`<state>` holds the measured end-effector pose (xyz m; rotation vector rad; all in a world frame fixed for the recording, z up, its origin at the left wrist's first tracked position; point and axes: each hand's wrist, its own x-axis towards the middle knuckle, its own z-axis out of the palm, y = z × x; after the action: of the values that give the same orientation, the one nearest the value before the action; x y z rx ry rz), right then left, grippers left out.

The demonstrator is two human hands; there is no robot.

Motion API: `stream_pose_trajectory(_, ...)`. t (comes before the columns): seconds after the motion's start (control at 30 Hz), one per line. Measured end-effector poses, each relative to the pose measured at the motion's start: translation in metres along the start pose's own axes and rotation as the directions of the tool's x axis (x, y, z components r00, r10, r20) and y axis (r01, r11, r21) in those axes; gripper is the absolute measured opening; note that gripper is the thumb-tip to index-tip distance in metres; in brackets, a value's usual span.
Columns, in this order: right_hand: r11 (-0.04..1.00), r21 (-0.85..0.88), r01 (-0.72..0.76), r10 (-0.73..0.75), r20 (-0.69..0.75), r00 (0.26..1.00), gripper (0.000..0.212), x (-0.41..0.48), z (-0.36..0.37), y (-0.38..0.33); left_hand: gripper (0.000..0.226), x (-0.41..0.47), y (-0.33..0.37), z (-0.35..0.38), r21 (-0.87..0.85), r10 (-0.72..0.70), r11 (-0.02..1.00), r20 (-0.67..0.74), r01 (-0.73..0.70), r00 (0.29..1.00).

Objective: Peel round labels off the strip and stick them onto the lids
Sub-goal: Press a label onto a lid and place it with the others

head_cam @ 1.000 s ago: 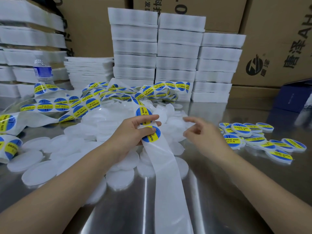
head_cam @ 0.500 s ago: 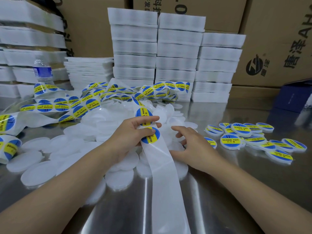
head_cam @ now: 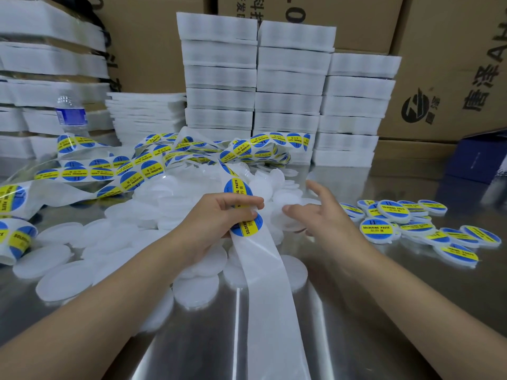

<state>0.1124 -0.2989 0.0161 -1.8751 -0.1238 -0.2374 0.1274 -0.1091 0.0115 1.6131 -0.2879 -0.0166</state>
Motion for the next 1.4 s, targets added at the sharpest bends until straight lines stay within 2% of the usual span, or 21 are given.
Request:
stream_pose_trajectory(0.13, 0.991, 0.115, -0.071, 0.068, 0.031, 0.997, 0.062, -0.0018, 0.0030, -0.0027, 0.023, -0.0004, 0.0012, 0.0015, 0.023, -0.015, 1.000, 0.015, 0.015, 1.000)
stream_pose_trajectory(0.33, 0.981, 0.178, -0.070, 0.057, 0.081, 0.995, 0.060, -0.0026, 0.0055, -0.0006, 0.017, -0.0029, 0.0021, 0.0022, 0.064, -0.036, 0.997, 0.065, 0.032, 0.997)
stream_pose_trajectory(0.57, 0.951, 0.266, 0.157, -0.171, 0.029, 0.985, 0.061, -0.0043, 0.0060, -0.0029, 0.011, -0.0039, 0.0042, 0.0024, 0.098, -0.052, 0.994, 0.063, 0.046, 0.997)
stream_pose_trajectory(0.63, 0.939, 0.237, 0.250, -0.264, 0.030, 0.964, 0.059, -0.0056, 0.0064, -0.0018, 0.018, -0.0036, 0.0050, 0.0029, 0.093, -0.058, 0.994, 0.072, 0.052, 0.996)
stream_pose_trajectory(0.73, 0.920, 0.138, 0.366, -0.376, 0.053, 0.925, 0.068, -0.0076, 0.0071, 0.0026, 0.029, -0.0011, 0.0048, 0.0027, 0.035, -0.105, 0.994, 0.026, 0.105, 0.994)
stream_pose_trajectory(0.83, 0.902, 0.075, 0.424, -0.430, 0.089, 0.899, 0.075, -0.0088, 0.0089, 0.0062, 0.027, -0.0017, 0.0040, 0.0019, 0.031, -0.106, 0.994, 0.045, 0.105, 0.993)
stream_pose_trajectory(0.9, 0.900, 0.057, 0.431, -0.435, 0.104, 0.894, 0.075, -0.0093, 0.0096, 0.0057, 0.015, -0.0027, 0.0037, 0.0013, 0.024, -0.096, 0.995, 0.074, 0.095, 0.993)
stream_pose_trajectory(1.0, 0.896, 0.046, 0.441, -0.443, 0.105, 0.890, 0.076, -0.0098, 0.0087, 0.0047, 0.015, -0.0020, 0.0029, 0.0002, 0.031, -0.094, 0.995, 0.067, 0.092, 0.993)
stream_pose_trajectory(1.03, 0.895, 0.046, 0.444, -0.446, 0.102, 0.889, 0.076, -0.0100, 0.0082, 0.0041, 0.018, -0.0024, 0.0035, 0.0007, 0.029, -0.092, 0.995, 0.061, 0.091, 0.994)
stream_pose_trajectory(1.13, 0.895, 0.043, 0.444, -0.446, 0.082, 0.891, 0.073, -0.0106, 0.0076, 0.0021, 0.044, -0.0040, 0.0053, 0.0009, -0.005, -0.069, 0.998, 0.059, 0.070, 0.996)
stream_pose_trajectory(1.2, 0.901, 0.035, 0.432, -0.433, 0.062, 0.899, 0.069, -0.0098, 0.0083, 0.0014, 0.048, -0.0046, 0.0060, -0.0002, 0.003, -0.053, 0.999, 0.104, 0.053, 0.993)
stream_pose_trajectory(1.27, 0.919, 0.050, 0.392, -0.394, 0.053, 0.917, 0.066, -0.0092, 0.0091, 0.0012, 0.044, -0.0052, 0.0058, -0.0011, 0.022, -0.041, 0.999, 0.129, 0.038, 0.991)
stream_pose_trajectory(1.4, 0.933, 0.120, 0.338, -0.345, 0.046, 0.937, 0.061, -0.0084, 0.0094, 0.0016, 0.028, -0.0054, 0.0045, 0.0022, 0.064, -0.015, 0.998, 0.084, 0.010, 0.996)
